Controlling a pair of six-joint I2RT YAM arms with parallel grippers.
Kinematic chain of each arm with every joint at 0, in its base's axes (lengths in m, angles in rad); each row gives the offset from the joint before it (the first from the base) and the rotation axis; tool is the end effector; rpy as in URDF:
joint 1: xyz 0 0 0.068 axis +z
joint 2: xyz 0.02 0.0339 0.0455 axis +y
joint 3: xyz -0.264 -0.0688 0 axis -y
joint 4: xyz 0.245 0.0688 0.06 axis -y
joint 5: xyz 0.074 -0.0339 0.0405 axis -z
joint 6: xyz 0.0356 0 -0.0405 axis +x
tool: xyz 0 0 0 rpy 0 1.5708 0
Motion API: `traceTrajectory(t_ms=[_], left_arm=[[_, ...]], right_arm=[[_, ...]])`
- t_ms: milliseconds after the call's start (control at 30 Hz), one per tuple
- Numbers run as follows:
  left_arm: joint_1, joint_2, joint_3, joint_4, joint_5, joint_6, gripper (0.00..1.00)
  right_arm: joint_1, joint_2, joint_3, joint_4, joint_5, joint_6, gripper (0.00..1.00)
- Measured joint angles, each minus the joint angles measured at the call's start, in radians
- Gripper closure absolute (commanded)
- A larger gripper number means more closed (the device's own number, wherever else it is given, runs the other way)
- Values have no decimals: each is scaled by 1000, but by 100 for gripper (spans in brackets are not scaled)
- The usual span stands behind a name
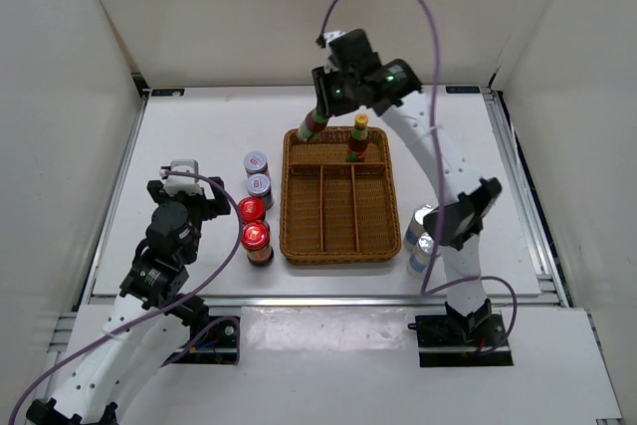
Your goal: Organize the condiment bottles
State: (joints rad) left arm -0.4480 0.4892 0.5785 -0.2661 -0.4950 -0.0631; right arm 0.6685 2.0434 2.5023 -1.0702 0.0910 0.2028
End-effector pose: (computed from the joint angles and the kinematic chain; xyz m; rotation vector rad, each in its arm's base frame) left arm 0.1239 -0.0408 0.3006 -0.0276 1.7263 0.0555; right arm 0.3339 0.2596 0.4481 -0.4582 2.1586 0.3933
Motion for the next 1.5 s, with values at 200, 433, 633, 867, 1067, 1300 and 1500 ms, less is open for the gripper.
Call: traceTrajectory(t_ms=[200, 433, 633, 867, 1067, 1300, 1500], left_arm=[[0, -10, 0, 5, 0, 0, 0], [0, -26, 0, 8, 1, 0, 0], [0, -28, 0, 11, 1, 0, 0], [0, -28, 0, 11, 1, 0, 0], [0, -28, 0, 12, 1, 0, 0], [0, -28, 0, 11, 0, -1, 0], [0, -28, 0, 11, 0, -1, 0]], right_arm=[[32, 90, -35, 1, 24, -29, 99], [27, 103, -42, 31, 80, -47, 99], [17, 171, -45, 45, 124, -40, 99], [6, 231, -71, 49, 118, -20, 71], [-1, 235, -71, 80, 117, -8, 33], [-4, 220, -62, 110, 156, -2, 0], [-8, -4, -146, 113, 245, 4, 0]])
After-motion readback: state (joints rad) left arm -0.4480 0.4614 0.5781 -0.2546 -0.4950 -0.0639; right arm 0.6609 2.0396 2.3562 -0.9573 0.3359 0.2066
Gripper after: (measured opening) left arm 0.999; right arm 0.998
